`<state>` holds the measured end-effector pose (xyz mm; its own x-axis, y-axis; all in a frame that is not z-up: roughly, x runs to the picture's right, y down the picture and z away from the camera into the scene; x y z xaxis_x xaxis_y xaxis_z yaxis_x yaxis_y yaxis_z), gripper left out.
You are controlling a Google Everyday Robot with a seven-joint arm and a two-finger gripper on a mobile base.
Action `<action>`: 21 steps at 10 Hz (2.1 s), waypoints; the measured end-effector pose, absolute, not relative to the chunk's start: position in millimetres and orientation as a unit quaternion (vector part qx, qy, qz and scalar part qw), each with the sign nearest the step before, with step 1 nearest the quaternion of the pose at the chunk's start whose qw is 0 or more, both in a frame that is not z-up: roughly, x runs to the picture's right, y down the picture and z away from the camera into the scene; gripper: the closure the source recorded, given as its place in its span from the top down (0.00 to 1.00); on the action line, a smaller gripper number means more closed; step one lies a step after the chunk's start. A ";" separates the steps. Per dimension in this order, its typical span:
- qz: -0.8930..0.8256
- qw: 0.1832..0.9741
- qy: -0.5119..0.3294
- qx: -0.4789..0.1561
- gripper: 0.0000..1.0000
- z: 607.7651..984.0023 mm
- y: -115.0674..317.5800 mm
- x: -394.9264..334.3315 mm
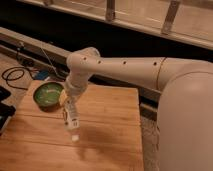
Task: Place the bottle in the ceramic bowl
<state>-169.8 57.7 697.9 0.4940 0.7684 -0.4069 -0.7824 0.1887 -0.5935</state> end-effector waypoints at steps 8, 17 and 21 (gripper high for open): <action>0.493 0.764 -0.040 -0.415 0.00 756.7 11.6 -200.1; 0.411 0.771 -0.148 -0.464 0.00 811.1 -39.3 -288.1; 0.414 0.781 -0.135 -0.448 0.00 800.4 -33.3 -264.8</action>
<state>-264.8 -33.3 800.4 0.6209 0.7672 -0.1608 -0.5253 0.2550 -0.8118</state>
